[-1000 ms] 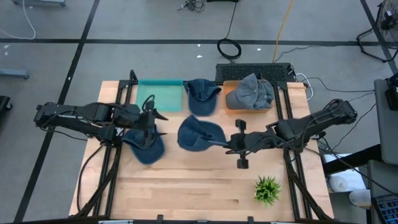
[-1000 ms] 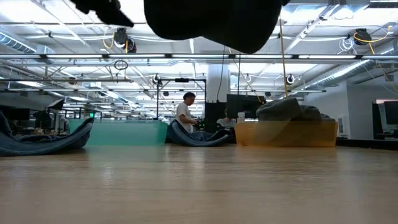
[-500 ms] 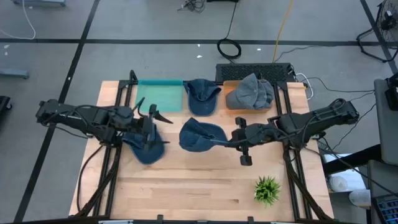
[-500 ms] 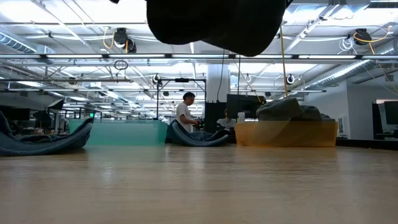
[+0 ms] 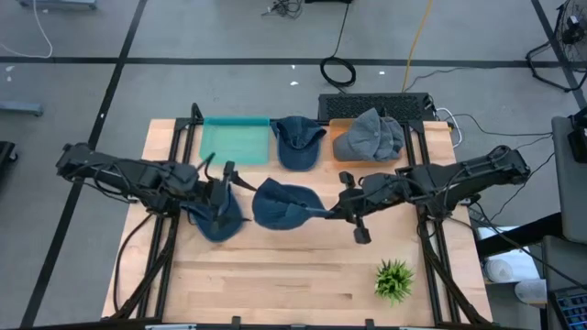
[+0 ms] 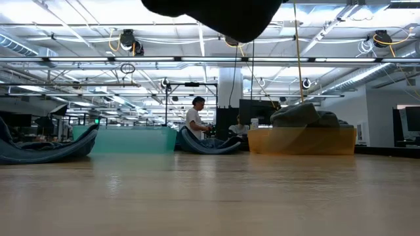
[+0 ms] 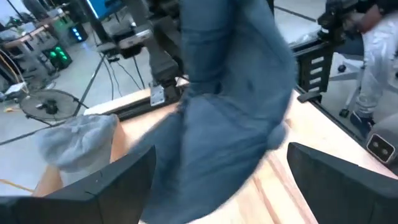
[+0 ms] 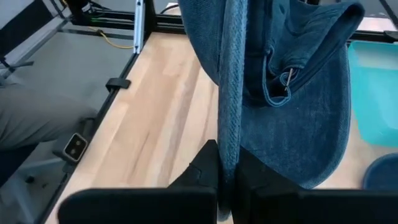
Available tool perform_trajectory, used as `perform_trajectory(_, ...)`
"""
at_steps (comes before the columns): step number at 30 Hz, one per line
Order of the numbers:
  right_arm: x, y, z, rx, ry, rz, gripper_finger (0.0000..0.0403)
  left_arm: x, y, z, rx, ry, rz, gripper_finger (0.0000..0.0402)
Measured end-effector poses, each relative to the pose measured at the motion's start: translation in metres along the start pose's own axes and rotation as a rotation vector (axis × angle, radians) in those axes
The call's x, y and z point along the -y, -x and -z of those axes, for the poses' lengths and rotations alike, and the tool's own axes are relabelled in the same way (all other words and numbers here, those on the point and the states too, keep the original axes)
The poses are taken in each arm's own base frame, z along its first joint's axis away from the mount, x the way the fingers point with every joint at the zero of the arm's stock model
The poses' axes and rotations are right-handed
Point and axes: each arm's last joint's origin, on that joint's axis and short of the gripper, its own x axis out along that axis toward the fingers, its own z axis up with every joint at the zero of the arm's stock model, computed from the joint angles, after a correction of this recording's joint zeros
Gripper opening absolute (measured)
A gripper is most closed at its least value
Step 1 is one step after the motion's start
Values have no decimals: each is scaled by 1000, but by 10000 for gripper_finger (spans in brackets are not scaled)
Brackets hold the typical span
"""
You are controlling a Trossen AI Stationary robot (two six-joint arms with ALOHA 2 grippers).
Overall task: Pick & Place hat
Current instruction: Put the right dark blue cap into the blue bin
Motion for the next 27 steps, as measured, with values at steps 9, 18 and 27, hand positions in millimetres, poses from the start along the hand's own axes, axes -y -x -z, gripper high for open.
perform_trajectory(9,2,0,-1,10,-22,-64,0,16,-11,-2,-60,-132,88,374)
perform_trajectory(18,2,-4,-4,33,23,-65,0,30,-9,9,-201,-137,72,374)
perform_trajectory(27,4,-6,-4,35,27,-63,0,45,-36,14,-232,-214,80,374)
